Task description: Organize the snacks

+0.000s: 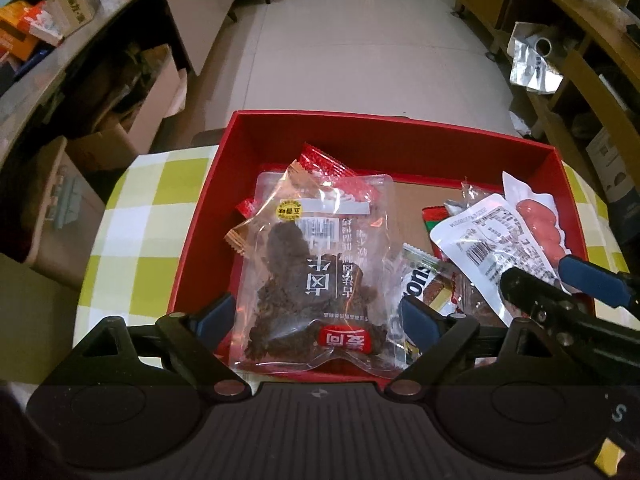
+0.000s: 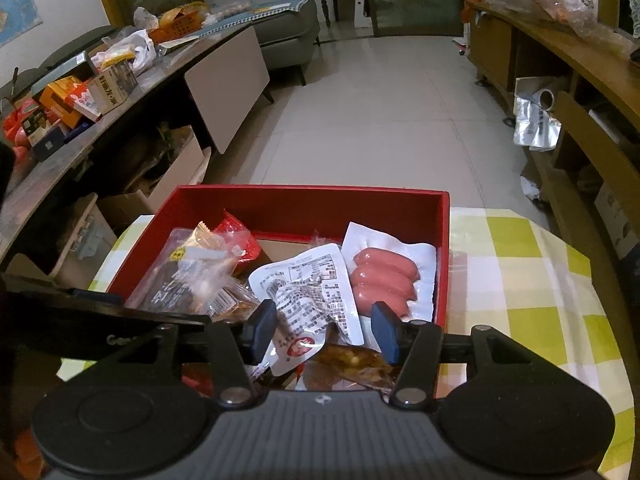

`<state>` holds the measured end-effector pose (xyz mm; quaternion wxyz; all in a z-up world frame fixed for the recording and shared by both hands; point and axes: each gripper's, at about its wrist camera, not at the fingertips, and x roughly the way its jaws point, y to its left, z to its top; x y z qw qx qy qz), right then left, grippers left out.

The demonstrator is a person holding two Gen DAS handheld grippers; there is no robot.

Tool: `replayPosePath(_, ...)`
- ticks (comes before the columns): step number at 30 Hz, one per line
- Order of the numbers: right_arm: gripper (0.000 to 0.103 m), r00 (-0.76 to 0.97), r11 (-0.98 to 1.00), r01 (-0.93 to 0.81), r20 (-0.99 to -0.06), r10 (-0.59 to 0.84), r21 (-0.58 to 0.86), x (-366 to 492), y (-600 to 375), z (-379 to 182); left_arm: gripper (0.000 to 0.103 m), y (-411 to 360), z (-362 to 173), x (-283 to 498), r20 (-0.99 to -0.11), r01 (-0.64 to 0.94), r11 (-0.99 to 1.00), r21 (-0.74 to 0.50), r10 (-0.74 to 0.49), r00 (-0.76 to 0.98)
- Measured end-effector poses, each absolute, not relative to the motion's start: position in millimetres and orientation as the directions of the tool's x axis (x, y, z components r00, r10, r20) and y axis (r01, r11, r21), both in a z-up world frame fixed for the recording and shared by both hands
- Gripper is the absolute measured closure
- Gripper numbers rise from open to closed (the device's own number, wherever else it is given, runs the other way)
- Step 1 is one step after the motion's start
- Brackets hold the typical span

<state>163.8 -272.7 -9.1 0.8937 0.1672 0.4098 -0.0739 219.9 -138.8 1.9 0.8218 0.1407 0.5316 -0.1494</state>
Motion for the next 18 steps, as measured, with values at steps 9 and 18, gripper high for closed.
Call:
replayPosePath(9, 0.039, 0.670, 0.939, 0.267, -0.742, -0.020, 0.215, 155, -266, 5, 0.010, -130, 16, 209, -0.909, 0.377, 0.923, 0.075, -0.092, 0.407)
replayPosePath(18, 0.036, 0.670, 0.944, 0.265, -0.741, -0.034, 0.197, 145, -259, 13, 0.010, -120, 26, 197, -0.902, 0.373, 0.925, 0.066, -0.105, 0.418)
